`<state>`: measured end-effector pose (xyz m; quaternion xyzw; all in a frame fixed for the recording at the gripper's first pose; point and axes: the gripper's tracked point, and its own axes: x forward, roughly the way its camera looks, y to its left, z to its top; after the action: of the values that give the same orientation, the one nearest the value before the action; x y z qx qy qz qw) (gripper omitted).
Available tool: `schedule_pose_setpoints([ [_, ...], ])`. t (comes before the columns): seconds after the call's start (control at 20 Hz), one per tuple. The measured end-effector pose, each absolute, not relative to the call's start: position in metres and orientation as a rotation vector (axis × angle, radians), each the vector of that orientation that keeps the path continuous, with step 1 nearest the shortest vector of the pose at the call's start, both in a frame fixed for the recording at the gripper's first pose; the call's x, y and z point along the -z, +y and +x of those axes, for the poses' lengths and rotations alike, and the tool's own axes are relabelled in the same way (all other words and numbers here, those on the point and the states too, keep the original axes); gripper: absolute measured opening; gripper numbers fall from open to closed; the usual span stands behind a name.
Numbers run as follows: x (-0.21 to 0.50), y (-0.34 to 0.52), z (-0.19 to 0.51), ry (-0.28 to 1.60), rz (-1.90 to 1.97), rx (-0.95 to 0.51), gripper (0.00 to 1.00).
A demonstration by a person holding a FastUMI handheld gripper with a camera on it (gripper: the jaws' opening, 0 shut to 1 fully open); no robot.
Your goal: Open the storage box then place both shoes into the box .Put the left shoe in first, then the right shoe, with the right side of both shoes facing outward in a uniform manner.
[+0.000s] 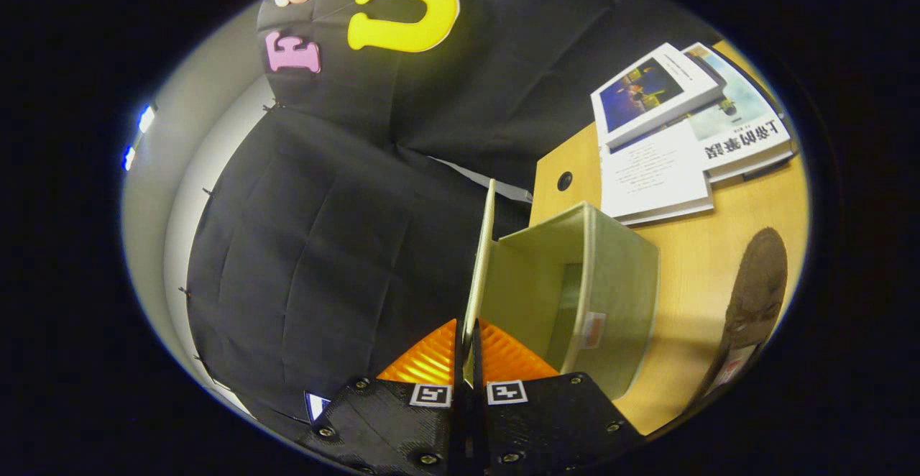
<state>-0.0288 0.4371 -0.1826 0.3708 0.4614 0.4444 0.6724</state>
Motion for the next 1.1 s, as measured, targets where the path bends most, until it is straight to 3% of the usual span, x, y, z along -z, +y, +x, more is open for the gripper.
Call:
schedule_pose_setpoints([
  [0.55,0.118,0.567,-0.045,1.026,0.785,-1.141,0.06],
  [1.1,0.150,0.678,-0.073,1.146,0.824,-1.150,0.06],
])
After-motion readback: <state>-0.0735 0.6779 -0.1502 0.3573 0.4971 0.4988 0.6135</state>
